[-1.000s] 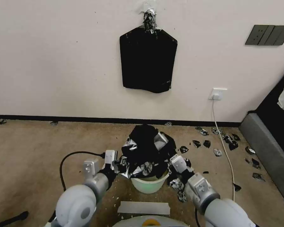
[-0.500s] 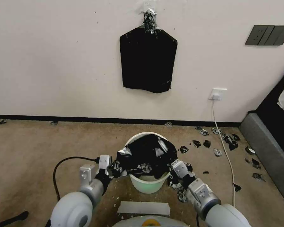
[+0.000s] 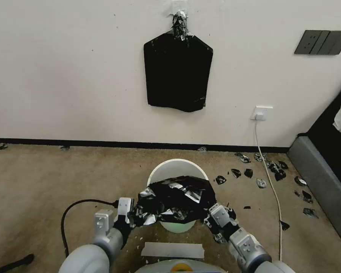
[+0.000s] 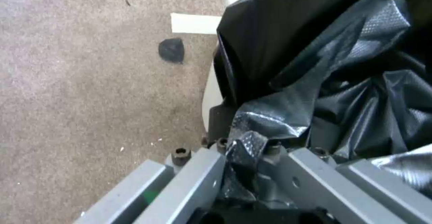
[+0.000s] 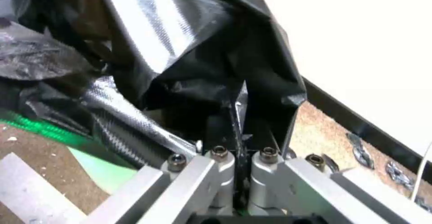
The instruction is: Place a trash bag onto the trash bin.
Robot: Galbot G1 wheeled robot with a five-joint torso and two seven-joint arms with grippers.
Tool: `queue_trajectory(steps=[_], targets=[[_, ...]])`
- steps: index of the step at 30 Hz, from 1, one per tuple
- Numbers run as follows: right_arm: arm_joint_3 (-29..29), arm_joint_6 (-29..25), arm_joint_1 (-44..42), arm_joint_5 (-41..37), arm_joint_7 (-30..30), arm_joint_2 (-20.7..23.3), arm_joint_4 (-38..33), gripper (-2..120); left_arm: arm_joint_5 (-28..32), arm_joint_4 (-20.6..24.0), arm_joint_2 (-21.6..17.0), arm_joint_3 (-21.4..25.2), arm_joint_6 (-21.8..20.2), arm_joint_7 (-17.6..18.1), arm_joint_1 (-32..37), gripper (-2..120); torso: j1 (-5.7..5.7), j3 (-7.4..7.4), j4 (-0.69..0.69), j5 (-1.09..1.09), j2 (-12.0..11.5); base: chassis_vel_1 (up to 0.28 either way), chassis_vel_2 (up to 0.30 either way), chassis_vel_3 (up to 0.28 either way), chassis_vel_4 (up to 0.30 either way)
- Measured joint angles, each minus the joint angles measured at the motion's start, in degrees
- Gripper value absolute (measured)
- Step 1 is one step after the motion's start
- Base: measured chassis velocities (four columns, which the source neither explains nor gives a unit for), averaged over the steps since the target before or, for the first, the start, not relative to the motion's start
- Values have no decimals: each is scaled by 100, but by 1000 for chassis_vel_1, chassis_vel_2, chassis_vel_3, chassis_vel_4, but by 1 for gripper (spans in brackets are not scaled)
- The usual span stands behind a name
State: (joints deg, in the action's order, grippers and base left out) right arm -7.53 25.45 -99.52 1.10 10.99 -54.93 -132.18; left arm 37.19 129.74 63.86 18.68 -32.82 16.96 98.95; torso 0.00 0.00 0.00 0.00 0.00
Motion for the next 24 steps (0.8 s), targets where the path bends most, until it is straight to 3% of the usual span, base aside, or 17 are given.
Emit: queue_trajectory(steps=[24], targets=[[159, -193, 41, 161, -13, -274, 610, 0, -492, -649, 142, -62, 181, -382, -98, 0, 0, 0, 0, 0, 0, 0, 0, 0, 0]])
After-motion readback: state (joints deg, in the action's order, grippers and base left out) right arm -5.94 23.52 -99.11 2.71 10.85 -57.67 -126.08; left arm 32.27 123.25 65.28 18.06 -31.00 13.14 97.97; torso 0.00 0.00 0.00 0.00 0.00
